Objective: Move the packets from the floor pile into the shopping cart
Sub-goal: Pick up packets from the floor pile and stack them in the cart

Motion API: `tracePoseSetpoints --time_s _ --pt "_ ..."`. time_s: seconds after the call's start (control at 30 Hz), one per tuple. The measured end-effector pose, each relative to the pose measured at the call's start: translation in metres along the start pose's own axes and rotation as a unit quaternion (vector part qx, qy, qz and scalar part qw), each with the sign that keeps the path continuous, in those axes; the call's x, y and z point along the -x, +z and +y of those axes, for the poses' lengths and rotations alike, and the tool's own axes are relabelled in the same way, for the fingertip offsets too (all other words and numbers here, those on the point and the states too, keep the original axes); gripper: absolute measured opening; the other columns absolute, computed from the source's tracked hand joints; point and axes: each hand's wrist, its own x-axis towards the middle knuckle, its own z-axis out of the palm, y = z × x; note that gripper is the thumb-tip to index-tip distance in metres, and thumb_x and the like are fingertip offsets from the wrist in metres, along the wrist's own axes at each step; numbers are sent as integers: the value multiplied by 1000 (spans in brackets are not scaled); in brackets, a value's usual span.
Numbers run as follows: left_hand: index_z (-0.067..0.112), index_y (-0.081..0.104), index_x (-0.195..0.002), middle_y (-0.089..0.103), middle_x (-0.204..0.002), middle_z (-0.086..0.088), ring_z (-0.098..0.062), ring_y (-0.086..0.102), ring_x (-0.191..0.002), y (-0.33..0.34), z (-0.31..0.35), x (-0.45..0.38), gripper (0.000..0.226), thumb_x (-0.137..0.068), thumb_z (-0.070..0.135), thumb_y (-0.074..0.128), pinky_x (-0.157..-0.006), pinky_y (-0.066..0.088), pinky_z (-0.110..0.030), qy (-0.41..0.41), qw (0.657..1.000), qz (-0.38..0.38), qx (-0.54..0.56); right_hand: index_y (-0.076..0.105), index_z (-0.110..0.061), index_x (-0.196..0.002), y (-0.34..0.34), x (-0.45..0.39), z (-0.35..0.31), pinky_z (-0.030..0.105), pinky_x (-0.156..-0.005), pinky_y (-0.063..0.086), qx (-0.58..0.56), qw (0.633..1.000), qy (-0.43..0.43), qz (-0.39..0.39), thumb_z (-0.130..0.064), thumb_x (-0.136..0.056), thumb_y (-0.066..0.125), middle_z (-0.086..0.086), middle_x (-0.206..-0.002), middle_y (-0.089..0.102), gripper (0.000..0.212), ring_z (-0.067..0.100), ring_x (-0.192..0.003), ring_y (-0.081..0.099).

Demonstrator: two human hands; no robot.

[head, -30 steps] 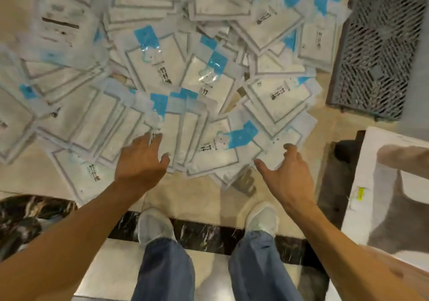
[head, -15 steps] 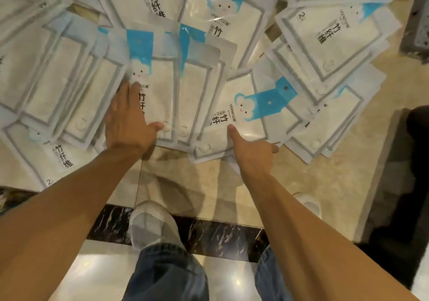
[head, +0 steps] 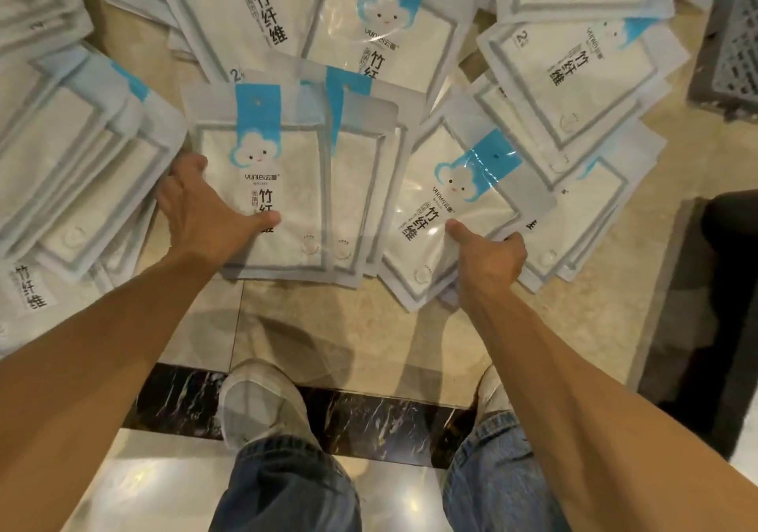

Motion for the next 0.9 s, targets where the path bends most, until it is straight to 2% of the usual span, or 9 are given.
tracePoseSetpoints --time_s 0.07,0.13,0.23,0.3,0.4,0.47,0.57,0.73,0.9 --pt "15 28 -142 43 -142 -12 -29 43 -132 1 1 -1 112 -57 33 99 -113 36 -45 -35 997 -16 72 62 -7 -120 -8 -8 0 51 -91 60 -47 999 8 -13 -17 -73 93 10 -115 72 57 32 -107 71" --pt "13 27 -140 47 -136 -7 -21 50 -123 0 2 2 106 -62 25 98 -108 41 -38 -79 987 -23 135 65 -10 -111 -18 -11 -1 44 -85 63 -89 995 16 -34 -11 -77 89 6 -106 75 42 28 -99 74" --pt "9 48 -130 62 -118 0 -17 64 -106 -7 6 9 70 -75 18 90 -82 56 -28 -140 959 -2 245 62 -15 -113 -33 -14 -4 46 -88 62 -137 988 11 -68 -10 -82 85 3 -108 76 40 25 -97 75" --pt "8 60 -123 68 -100 8 -6 69 -86 -15 5 15 43 -85 11 81 -65 58 -19 -124 947 -13 296 61 -13 -116 -42 -15 -10 47 -89 62 -160 983 2 -88 -8 -85 83 4 -108 77 39 25 -97 76" --pt "23 67 -112 73 -90 17 5 70 -79 -32 7 22 28 -91 6 73 -65 58 -17 -73 942 -41 326 69 -12 -108 -58 -11 -26 41 -84 64 -173 979 -30 -99 -6 -85 82 1 -98 80 27 23 -94 78" --pt "31 66 -104 75 -92 19 1 72 -87 -46 14 27 29 -92 6 72 -70 60 -24 -52 934 -61 349 72 -13 -104 -69 -6 -42 38 -83 64 -173 978 -56 -102 -6 -85 83 -1 -94 80 22 20 -93 78" --pt "28 63 -111 76 -97 14 -4 74 -90 -67 36 35 32 -90 6 74 -72 62 -28 -44 920 -61 384 72 -9 -106 -86 4 -71 32 -69 63 -184 974 -64 -119 -1 -87 78 -4 -85 80 21 17 -84 78" --pt "24 68 -111 77 -102 5 -12 76 -90 -119 90 52 32 -87 4 76 -66 62 -27 -50 890 -73 447 71 -8 -109 -111 43 -128 47 -76 65 -158 966 -67 -192 -2 -88 77 7 -101 80 23 27 -94 78" --pt "24 72 -106 79 -96 7 -14 76 -90 -205 146 67 30 -84 4 78 -67 62 -29 -32 882 -71 465 68 -7 -119 -142 109 -210 47 -76 65 -97 949 -109 -278 -5 -91 73 10 -109 79 29 29 -98 77"
